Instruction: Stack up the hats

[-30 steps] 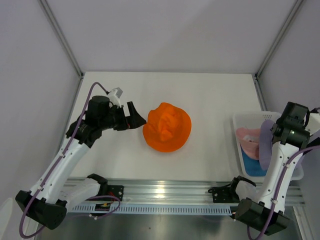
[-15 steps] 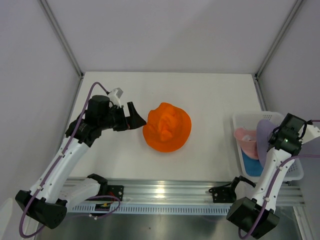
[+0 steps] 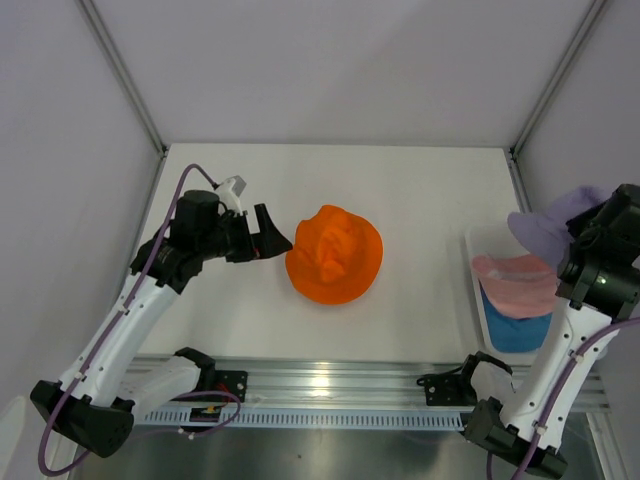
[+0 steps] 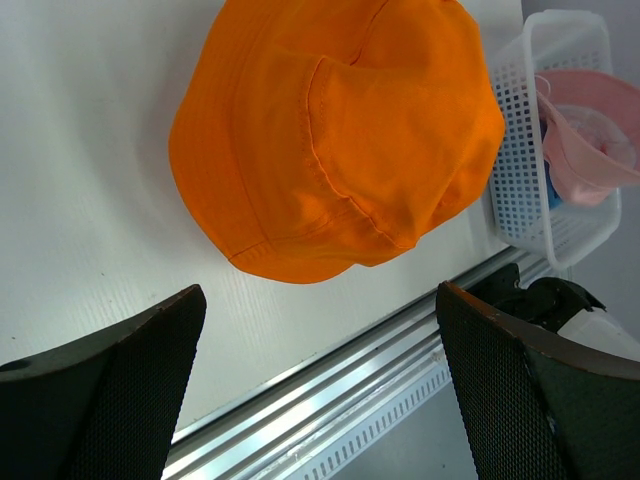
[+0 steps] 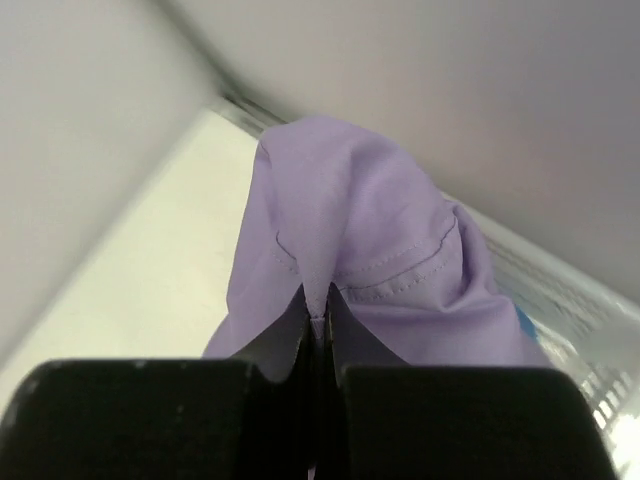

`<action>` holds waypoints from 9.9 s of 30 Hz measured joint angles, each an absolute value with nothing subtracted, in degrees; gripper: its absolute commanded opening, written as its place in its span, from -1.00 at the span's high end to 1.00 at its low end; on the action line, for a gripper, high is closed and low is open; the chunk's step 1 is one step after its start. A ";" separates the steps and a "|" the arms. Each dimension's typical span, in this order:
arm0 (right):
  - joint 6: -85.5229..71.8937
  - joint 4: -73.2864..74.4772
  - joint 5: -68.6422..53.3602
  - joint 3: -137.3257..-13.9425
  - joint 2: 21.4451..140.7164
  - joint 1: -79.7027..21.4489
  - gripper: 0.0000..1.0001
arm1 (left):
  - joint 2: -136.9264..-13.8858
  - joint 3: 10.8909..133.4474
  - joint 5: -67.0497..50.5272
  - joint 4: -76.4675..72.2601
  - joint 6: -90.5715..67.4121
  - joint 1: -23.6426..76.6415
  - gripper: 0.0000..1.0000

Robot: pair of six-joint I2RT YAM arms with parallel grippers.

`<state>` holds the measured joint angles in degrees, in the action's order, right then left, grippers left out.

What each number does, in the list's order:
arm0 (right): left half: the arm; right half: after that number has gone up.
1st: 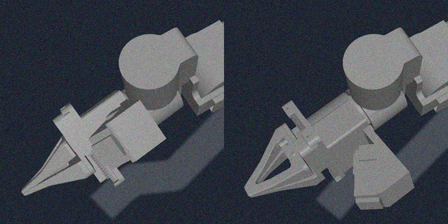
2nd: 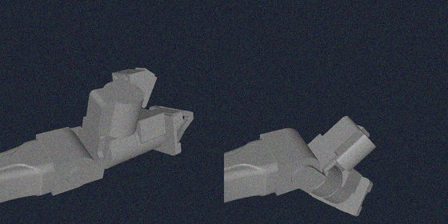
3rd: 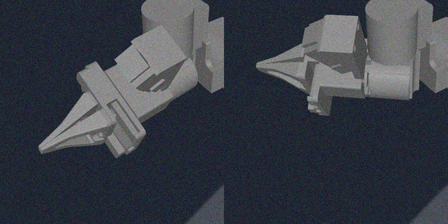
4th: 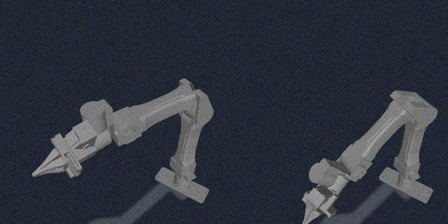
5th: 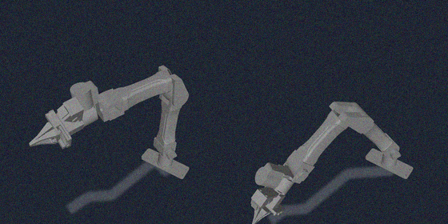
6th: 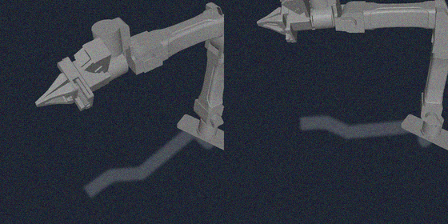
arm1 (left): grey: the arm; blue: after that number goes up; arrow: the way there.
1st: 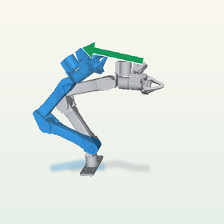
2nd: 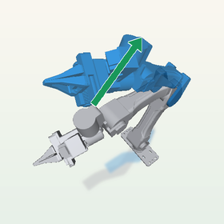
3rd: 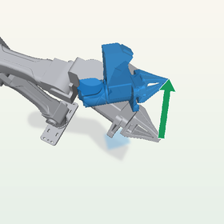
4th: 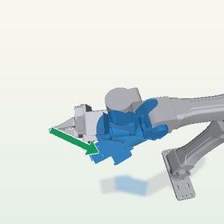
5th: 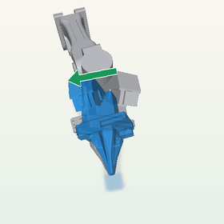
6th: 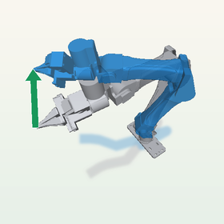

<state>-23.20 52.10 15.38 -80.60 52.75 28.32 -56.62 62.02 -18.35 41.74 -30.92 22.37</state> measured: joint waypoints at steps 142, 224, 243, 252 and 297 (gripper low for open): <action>-51.40 -17.43 -29.78 -36.69 74.56 -15.99 1.00 | -70.08 26.85 -36.84 -21.74 -61.54 7.97 -0.10; -44.01 -4.91 -22.28 -37.65 74.54 -17.30 1.00 | -72.05 25.98 -36.60 -31.55 -62.59 16.03 0.99; -43.46 -4.14 -20.58 -38.00 73.95 -17.80 1.00 | -70.11 27.18 -22.37 -10.37 -60.34 19.22 0.99; -42.76 -3.68 -20.34 -38.04 73.89 -17.93 0.62 | -67.75 27.42 -20.53 -8.08 -57.93 20.51 0.73; -32.40 60.34 18.35 -57.08 46.04 17.12 0.20 | -39.62 60.01 -1.93 39.99 -24.93 20.51 -0.99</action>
<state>-32.40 60.34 18.35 -57.08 46.04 17.12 -39.62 60.01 -1.93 39.99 -24.93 20.51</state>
